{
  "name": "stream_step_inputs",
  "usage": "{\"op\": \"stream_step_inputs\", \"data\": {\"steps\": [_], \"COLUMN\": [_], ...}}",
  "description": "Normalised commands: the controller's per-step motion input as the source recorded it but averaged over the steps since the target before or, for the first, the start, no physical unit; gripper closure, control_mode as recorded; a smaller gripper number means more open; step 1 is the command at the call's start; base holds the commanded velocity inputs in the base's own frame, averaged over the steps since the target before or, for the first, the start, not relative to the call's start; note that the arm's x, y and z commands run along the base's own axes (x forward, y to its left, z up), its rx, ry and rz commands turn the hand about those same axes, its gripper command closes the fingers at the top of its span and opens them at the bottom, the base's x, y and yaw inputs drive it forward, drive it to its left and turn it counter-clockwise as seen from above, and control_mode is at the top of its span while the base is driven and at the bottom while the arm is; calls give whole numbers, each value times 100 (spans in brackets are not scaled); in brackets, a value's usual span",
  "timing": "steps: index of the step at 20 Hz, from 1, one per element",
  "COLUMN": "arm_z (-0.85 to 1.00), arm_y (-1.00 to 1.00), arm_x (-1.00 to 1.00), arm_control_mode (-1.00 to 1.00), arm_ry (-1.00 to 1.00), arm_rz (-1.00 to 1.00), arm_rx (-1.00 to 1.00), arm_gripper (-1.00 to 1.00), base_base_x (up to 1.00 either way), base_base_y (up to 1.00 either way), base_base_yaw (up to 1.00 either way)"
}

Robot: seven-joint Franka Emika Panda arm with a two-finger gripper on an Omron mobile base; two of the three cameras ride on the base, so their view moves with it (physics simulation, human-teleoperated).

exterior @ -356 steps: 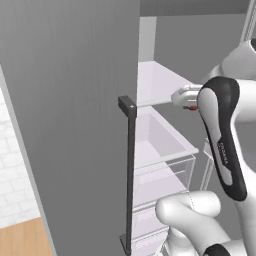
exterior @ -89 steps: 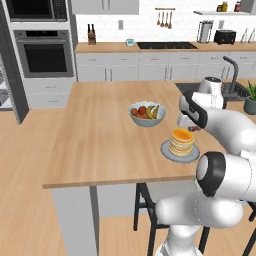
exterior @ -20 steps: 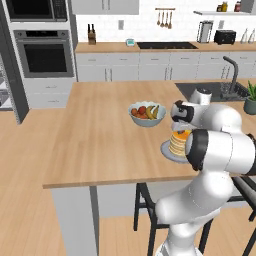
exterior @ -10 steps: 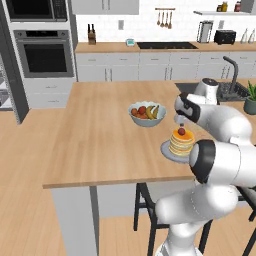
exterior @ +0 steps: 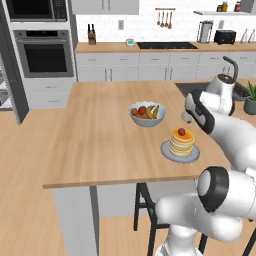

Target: Take the strawberry from the fridge and place it on top of the pancake, located on the dining counter.

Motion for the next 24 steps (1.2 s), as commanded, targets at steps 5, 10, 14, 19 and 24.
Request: {"op": "stream_step_inputs", "data": {"steps": [5,10,14,19,24], "arm_z": [44,4,-2,18,21], "arm_y": [12,1,10,15,10], "arm_x": [-85,-64,-26,-5,-9], "arm_control_mode": [-100,-100,-100,-100,-100], "arm_ry": [-8,-1,0,0,0], "arm_rz": [0,0,0,0,0], "arm_rx": [0,0,-3,-1,0], "arm_gripper": [-100,-100,-100,-100,-100], "base_base_x": [0,0,0,0,0], "base_base_y": [0,0,0,0,0], "base_base_yaw": [0,0,0,0,0]}}
